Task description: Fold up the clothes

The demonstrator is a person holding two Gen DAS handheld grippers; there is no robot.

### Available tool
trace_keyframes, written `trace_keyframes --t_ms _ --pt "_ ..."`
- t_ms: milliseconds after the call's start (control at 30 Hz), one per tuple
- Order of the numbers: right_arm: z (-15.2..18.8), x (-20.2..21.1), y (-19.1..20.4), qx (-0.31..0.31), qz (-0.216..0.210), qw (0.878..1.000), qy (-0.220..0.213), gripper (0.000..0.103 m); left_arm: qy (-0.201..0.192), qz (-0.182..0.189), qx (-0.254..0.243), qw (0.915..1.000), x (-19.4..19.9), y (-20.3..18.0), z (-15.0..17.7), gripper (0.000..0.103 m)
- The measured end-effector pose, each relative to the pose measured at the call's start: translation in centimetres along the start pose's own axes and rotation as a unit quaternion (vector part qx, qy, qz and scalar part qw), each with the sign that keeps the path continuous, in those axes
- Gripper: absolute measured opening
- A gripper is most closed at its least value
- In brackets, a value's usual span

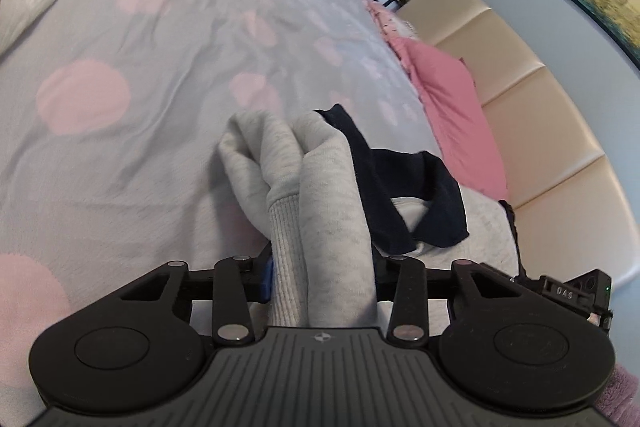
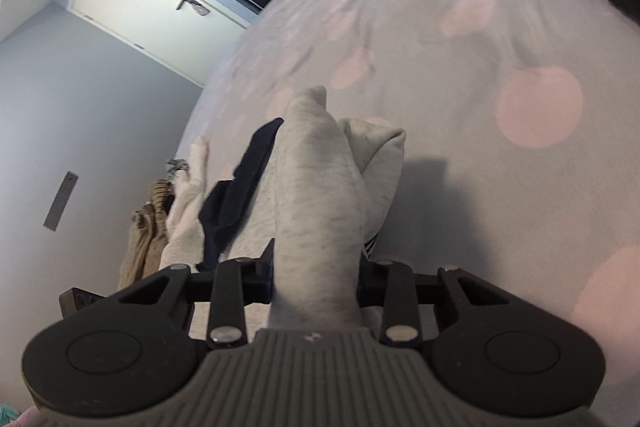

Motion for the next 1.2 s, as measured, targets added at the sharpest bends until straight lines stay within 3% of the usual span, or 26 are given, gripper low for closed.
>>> trace_keyframes --t_ms 267,467,767,1000,1200 --pt "-1.1 4.3 2.5 -0.007 -0.024 0.999 -0.024 0.036 -0.021 0.036 -0.026 0.9988 3.1 -5.0 -0.7 0.036" --pt "-4.7 11.5 4.2 0.009 -0.011 0.999 -0.042 0.035 -0.028 0.105 -0.03 0.9936 2.4 -11.8 -1.4 0.036" --pt "-12.0 26.0 5.2 0.064 0.034 0.99 -0.12 0.035 -0.018 0.2 -0.056 0.978 -3.7 -25.4 -3.2 0.036" --pt "-16.2 34.0 1.8 0.075 0.056 0.985 -0.146 0.035 0.009 0.226 -0.069 0.9717 -9.6 -32.7 -2.3 0.035" --pt "-18.7 37.3 -4.1 0.058 0.07 0.983 -0.157 0.035 0.042 0.231 -0.085 0.9684 -15.1 -36.7 -0.8 0.036"
Point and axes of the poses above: each gripper's, at about its wrist camera, not at the fingertips, and x roughly against the way its jaws point, y to its left, z to its underside, the point moved 1 cm from there along -x, roughly the way its jaws point, and after that the axes turned 8 degrees about -z, right-handed, at the moved point
